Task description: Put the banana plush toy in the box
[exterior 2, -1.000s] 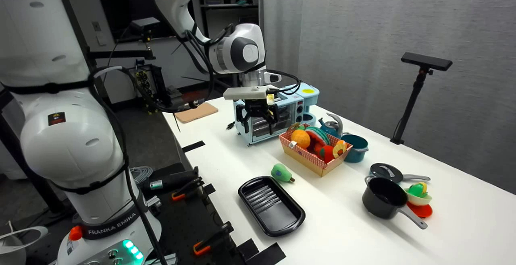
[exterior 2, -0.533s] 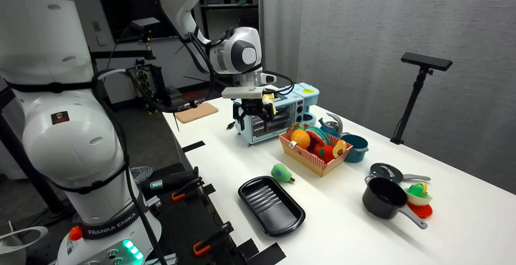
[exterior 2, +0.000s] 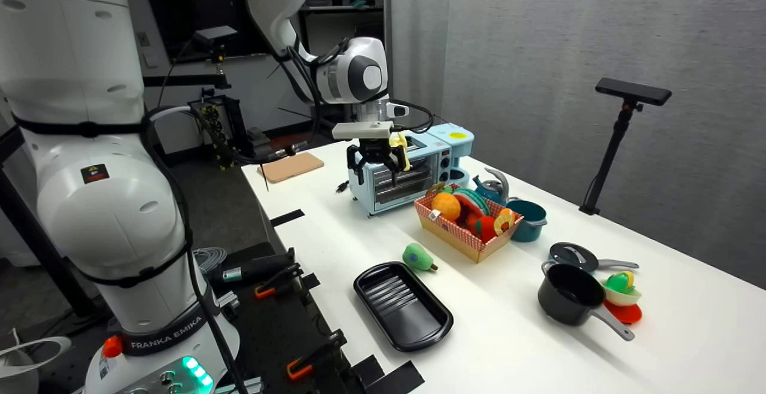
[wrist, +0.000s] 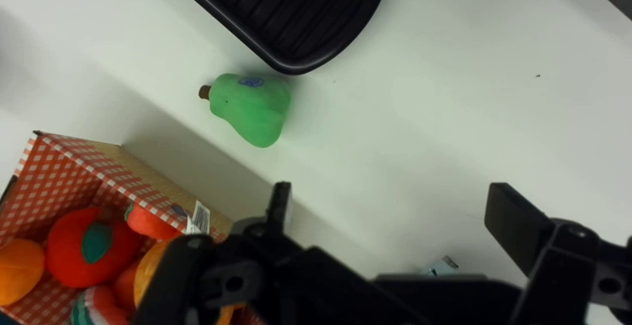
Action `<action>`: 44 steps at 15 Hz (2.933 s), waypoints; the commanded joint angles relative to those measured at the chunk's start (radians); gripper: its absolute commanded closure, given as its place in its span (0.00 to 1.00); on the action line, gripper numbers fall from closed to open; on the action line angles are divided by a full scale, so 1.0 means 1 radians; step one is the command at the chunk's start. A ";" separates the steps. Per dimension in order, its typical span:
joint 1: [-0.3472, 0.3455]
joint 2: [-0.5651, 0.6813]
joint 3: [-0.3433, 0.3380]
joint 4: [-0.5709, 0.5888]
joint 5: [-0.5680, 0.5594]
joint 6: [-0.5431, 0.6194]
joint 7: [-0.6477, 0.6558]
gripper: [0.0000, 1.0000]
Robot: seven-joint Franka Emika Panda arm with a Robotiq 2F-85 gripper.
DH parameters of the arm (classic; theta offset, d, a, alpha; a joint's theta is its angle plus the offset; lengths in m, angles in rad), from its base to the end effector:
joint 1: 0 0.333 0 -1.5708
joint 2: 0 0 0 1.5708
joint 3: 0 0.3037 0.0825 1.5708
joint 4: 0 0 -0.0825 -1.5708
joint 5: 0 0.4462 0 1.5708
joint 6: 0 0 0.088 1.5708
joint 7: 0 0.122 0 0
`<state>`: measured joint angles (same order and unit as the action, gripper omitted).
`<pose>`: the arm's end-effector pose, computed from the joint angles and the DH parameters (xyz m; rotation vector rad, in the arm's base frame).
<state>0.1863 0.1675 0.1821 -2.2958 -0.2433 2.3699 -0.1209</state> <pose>0.5171 0.1969 0.1952 2.8318 0.9865 -0.1061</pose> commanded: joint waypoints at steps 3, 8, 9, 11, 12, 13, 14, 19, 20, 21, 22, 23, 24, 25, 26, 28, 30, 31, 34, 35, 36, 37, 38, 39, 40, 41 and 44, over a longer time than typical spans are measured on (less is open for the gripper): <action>0.021 0.040 -0.004 0.124 -0.020 -0.075 0.039 0.00; 0.049 0.112 -0.008 0.209 -0.074 -0.073 0.109 0.00; 0.059 0.131 -0.011 0.221 -0.090 -0.070 0.127 0.00; 0.079 0.170 -0.014 0.245 -0.115 -0.069 0.160 0.00; 0.077 0.172 -0.018 0.265 -0.111 -0.091 0.146 0.00; 0.083 0.186 -0.019 0.279 -0.113 -0.095 0.151 0.00; 0.083 0.192 -0.020 0.296 -0.106 -0.104 0.142 0.00; 0.087 0.214 -0.019 0.371 -0.092 -0.147 0.130 0.00; 0.089 0.216 -0.021 0.383 -0.096 -0.153 0.132 0.00; 0.092 0.220 -0.021 0.397 -0.100 -0.163 0.132 0.00; 0.094 0.223 -0.021 0.410 -0.101 -0.170 0.133 0.00; 0.097 0.227 -0.021 0.423 -0.104 -0.179 0.135 0.00; 0.099 0.233 -0.021 0.435 -0.105 -0.183 0.137 0.00; 0.104 0.241 -0.021 0.452 -0.107 -0.192 0.138 0.00; 0.107 0.248 -0.021 0.465 -0.108 -0.199 0.140 0.00; 0.116 0.265 -0.022 0.493 -0.110 -0.211 0.141 0.00; 0.127 0.287 -0.024 0.523 -0.115 -0.221 0.144 0.00; 0.132 0.298 -0.025 0.537 -0.115 -0.223 0.145 0.00; 0.150 0.335 -0.029 0.577 -0.116 -0.228 0.148 0.00; 0.156 0.347 -0.030 0.589 -0.115 -0.230 0.148 0.00; 0.161 0.358 -0.032 0.600 -0.115 -0.231 0.149 0.00; 0.167 0.370 -0.033 0.612 -0.116 -0.232 0.149 0.00; 0.174 0.382 -0.036 0.621 -0.118 -0.232 0.150 0.00; 0.179 0.391 -0.039 0.630 -0.117 -0.233 0.151 0.00; 0.184 0.402 -0.041 0.638 -0.117 -0.233 0.151 0.00; 0.189 0.411 -0.043 0.646 -0.118 -0.233 0.152 0.00; 0.200 0.437 -0.050 0.669 -0.116 -0.235 0.152 0.00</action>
<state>0.3587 0.5667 0.1517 -1.6885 -0.3293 2.1793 0.0034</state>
